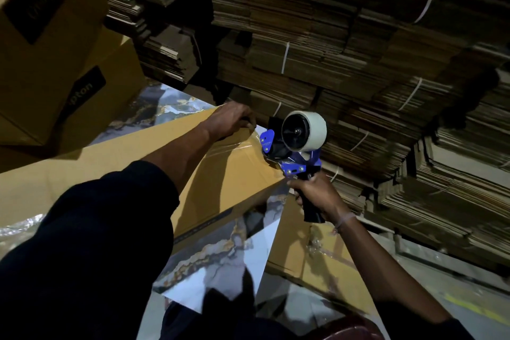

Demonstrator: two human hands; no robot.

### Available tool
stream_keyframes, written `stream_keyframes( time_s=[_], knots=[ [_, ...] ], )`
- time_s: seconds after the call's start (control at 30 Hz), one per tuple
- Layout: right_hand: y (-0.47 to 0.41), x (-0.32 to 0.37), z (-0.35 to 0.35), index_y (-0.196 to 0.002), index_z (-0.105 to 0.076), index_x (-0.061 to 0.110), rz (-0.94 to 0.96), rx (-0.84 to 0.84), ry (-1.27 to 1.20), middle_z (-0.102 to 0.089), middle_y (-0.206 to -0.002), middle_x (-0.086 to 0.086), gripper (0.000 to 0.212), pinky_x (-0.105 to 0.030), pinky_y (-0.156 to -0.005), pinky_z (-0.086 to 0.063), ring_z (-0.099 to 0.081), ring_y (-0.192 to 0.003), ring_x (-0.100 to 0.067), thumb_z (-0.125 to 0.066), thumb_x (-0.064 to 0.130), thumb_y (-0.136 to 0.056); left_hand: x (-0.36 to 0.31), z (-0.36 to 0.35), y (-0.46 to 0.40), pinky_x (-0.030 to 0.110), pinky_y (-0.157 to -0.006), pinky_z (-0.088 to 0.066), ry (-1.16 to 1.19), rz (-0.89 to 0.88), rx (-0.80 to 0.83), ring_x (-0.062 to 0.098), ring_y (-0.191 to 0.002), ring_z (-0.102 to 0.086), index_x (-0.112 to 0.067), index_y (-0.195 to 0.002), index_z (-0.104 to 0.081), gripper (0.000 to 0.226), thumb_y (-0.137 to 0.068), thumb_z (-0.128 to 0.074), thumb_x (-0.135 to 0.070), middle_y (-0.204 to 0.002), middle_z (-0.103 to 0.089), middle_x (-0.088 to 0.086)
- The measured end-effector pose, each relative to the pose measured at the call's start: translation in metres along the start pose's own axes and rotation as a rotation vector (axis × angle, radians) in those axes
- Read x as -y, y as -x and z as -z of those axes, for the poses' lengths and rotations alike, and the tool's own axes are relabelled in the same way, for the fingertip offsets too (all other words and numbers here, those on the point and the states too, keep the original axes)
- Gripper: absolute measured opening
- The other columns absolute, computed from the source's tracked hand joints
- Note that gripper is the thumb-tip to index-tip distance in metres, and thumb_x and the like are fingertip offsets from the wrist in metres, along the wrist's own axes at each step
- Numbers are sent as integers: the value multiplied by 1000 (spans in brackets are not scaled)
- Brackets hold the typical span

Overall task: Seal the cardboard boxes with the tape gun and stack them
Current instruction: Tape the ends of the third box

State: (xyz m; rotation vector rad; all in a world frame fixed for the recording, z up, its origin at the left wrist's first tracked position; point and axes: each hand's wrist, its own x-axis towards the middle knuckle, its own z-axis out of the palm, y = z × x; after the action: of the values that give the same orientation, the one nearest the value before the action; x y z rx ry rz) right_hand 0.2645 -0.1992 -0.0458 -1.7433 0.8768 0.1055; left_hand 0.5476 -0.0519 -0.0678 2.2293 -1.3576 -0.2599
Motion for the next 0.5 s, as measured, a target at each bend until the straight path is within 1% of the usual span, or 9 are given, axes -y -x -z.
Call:
stream_keyframes(
  time_s=[0.07, 0.13, 0.3, 0.37, 0.43, 0.5],
  knots=[
    [11, -10, 6, -84, -69, 7, -6, 2, 9, -60, -60, -11, 9, -37, -56, -44, -54, -54, -25, -72, 12, -91, 1, -1, 1, 27, -80, -42, 14, -9, -11, 9, -96, -60, -26, -99, -77, 9, -96, -69, -22, -105, -71, -7],
    [23, -21, 12, -78, -65, 10, -15, -12, 11, -59, -60, -11, 14, -37, -57, -44, -54, -54, -25, -71, 9, -90, 1, -2, 1, 26, -80, -43, 27, -4, -17, 9, -96, -61, -27, -99, -77, 10, -96, -69, -21, -106, -71, -8],
    [47, -40, 16, -79, -60, 10, -45, -43, 22, -57, -60, -11, 15, -30, -51, -43, -53, -51, -21, -67, 5, -91, 2, -4, 0, 26, -81, -41, -9, -2, -9, 8, -98, -61, -30, -101, -75, 12, -97, -68, -22, -108, -70, -9],
    [49, -42, 16, -79, -61, 9, -51, -53, 15, -57, -60, -10, 15, -29, -50, -43, -53, -51, -21, -67, 4, -92, -2, -3, -1, 27, -81, -43, -30, -3, 3, 12, -100, -63, -31, -102, -74, 12, -97, -68, -22, -109, -71, -7],
    [49, -42, 15, -79, -62, 8, -44, -54, 13, -58, -60, -10, 15, -27, -48, -43, -54, -50, -21, -67, 4, -92, -7, -1, -2, 31, -81, -46, -111, -21, 24, 18, -102, -64, -30, -104, -74, 11, -97, -69, -24, -110, -72, -3],
    [51, -42, 14, -79, -63, 8, -40, -58, 8, -59, -60, -10, 16, -25, -47, -43, -54, -50, -20, -67, 4, -93, -12, -2, -1, 32, -83, -46, -183, -73, 35, 19, -105, -63, -31, -107, -73, 11, -97, -68, -29, -112, -70, -2]
  ],
)
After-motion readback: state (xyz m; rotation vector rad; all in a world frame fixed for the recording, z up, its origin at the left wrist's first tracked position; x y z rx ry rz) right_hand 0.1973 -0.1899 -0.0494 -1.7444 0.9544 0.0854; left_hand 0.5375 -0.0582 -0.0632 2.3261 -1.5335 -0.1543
